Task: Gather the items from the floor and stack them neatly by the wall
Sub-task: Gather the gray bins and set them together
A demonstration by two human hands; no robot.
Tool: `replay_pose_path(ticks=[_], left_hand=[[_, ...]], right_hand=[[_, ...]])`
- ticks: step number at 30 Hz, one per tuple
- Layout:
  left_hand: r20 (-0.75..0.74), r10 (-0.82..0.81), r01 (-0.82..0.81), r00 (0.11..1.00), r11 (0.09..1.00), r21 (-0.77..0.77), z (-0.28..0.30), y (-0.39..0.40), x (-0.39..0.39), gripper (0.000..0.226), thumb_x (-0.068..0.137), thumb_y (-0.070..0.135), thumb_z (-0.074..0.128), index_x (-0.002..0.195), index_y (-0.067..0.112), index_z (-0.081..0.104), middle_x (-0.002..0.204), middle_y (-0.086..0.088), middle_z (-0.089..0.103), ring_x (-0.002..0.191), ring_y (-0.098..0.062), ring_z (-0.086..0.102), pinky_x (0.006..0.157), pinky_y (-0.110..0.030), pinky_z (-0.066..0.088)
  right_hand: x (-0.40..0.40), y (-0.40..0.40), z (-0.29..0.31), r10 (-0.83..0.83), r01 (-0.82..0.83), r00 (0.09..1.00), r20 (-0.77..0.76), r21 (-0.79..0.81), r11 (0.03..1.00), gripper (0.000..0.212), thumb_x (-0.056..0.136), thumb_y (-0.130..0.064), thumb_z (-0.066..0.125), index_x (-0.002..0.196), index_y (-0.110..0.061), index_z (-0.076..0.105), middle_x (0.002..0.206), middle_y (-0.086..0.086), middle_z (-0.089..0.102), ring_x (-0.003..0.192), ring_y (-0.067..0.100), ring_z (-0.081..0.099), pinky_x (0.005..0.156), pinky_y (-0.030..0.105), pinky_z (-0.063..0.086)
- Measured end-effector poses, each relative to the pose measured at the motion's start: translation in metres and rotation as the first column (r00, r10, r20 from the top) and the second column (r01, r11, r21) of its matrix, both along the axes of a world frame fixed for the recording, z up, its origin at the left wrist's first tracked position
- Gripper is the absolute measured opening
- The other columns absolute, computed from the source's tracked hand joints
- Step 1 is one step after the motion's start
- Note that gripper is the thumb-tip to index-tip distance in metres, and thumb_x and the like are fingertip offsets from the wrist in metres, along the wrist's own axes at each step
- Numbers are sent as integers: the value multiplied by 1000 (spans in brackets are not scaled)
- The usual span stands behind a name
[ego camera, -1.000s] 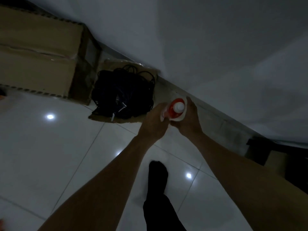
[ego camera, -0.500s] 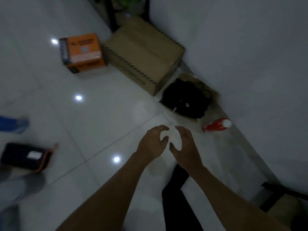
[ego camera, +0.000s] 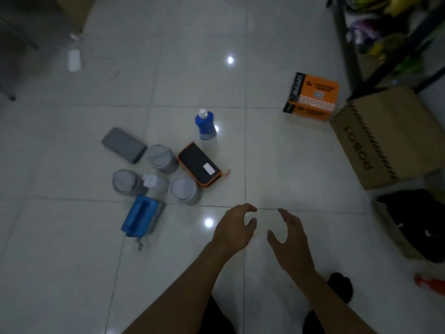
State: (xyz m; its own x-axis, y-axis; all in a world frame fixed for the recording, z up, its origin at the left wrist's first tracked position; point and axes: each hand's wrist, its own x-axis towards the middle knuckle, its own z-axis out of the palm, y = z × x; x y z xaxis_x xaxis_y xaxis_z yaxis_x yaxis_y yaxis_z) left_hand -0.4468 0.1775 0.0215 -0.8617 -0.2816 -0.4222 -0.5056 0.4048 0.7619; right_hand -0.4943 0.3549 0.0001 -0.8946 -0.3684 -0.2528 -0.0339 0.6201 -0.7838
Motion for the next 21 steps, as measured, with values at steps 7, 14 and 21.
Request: replay_pose_path(ticks=[7, 14, 21], left_hand=[[28, 215, -215, 976, 977, 6, -6, -108, 61, 29, 97, 27, 61, 125, 23, 63, 128, 8, 62, 108, 4, 48, 78, 9, 27], [90, 386, -389, 918, 921, 12, -37, -186, 70, 30, 93, 26, 63, 123, 23, 65, 124, 11, 64, 113, -4, 56, 98, -17, 42], [121, 527, -531, 842, 848, 2, -97, -255, 62, 30, 91, 16, 65, 121, 23, 64, 121, 9, 63, 109, -2, 52, 94, -17, 39]], right_hand=[[21, -131, 0, 155, -154, 987, 45, -14, 988, 66, 89, -15, 75, 143, -30, 40, 134, -9, 47, 124, 2, 44, 100, 1, 28], [11, -225, -27, 267, -273, 956, 123, 28, 962, 65, 90, -18, 73, 147, -20, 43, 139, -3, 48, 126, 7, 45, 100, 8, 33], [-4, -299, -96, 417, -443, 882, 221, 83, 893, 73, 84, -20, 79, 145, -18, 40, 138, -1, 47, 127, 7, 44, 106, 15, 35]])
